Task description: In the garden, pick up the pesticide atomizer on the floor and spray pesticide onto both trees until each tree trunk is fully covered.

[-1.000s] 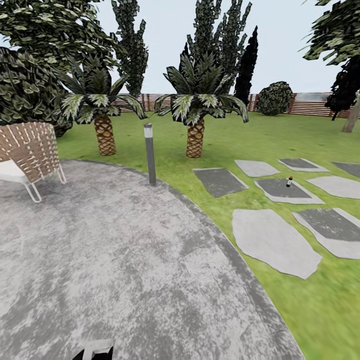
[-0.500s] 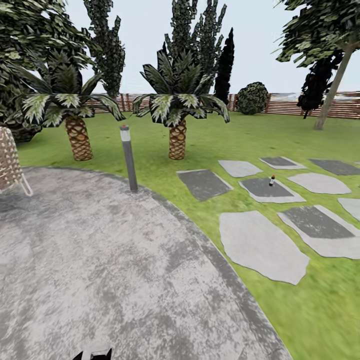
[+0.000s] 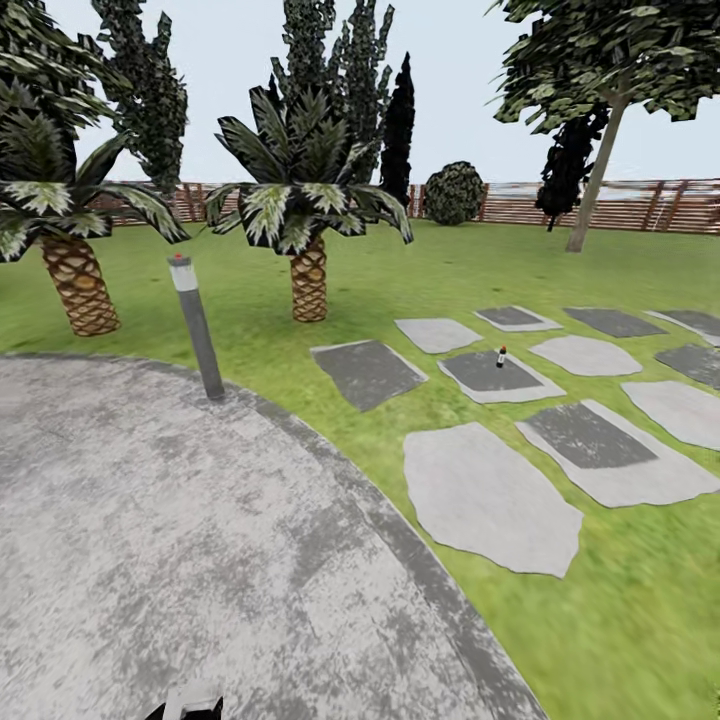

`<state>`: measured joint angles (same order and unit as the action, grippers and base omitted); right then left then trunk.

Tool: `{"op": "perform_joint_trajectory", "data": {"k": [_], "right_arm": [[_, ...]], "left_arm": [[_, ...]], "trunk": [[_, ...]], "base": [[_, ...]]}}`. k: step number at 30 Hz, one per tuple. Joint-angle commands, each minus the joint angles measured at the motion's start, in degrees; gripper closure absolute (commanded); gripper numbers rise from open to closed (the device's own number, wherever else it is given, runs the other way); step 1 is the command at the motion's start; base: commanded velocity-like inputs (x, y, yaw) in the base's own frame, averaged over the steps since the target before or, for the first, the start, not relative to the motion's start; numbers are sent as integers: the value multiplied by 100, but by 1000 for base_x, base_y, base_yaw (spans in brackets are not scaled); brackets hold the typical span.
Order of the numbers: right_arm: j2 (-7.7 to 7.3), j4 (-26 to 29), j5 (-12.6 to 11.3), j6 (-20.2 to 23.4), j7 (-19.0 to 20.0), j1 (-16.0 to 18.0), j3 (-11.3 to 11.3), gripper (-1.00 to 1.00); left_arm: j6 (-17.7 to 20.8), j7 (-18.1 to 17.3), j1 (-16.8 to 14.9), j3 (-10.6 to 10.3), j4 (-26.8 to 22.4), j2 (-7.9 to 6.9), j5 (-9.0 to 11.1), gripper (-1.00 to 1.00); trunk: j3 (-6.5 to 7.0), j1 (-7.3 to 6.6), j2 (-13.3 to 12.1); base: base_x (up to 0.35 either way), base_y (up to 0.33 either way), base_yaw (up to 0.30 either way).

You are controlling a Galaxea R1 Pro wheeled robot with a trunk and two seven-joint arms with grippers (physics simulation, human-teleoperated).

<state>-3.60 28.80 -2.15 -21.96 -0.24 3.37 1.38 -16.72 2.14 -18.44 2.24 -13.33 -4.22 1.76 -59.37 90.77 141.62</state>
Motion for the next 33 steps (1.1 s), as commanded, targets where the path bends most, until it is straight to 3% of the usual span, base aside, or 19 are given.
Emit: {"op": "perform_joint_trajectory", "data": {"k": [1, 7, 18, 33], "right_arm": [[0, -6, -22, -19, -2, 5, -6, -100], [0, -6, -22, -19, 5, 6, -6, -100], [0, -6, -22, -19, 2, 4, -13, -100], [0, -6, -22, -19, 6, 6, -9, -100]], "left_arm": [[-17, -3, -1, 12, 2, 0, 18, -100], [-15, -3, -1, 13, 4, 0, 18, -100], [-15, -3, -1, 13, 6, 0, 18, -100], [-15, -3, -1, 14, 6, -6, 26, -100]], "trunk": [[-9, 2, 2], [-31, 2, 2], [-33, 2, 2], [-33, 2, 2]], "base": [[340, -97, -263], [328, -147, -174], [306, -188, -9], [315, -148, -249]]}}
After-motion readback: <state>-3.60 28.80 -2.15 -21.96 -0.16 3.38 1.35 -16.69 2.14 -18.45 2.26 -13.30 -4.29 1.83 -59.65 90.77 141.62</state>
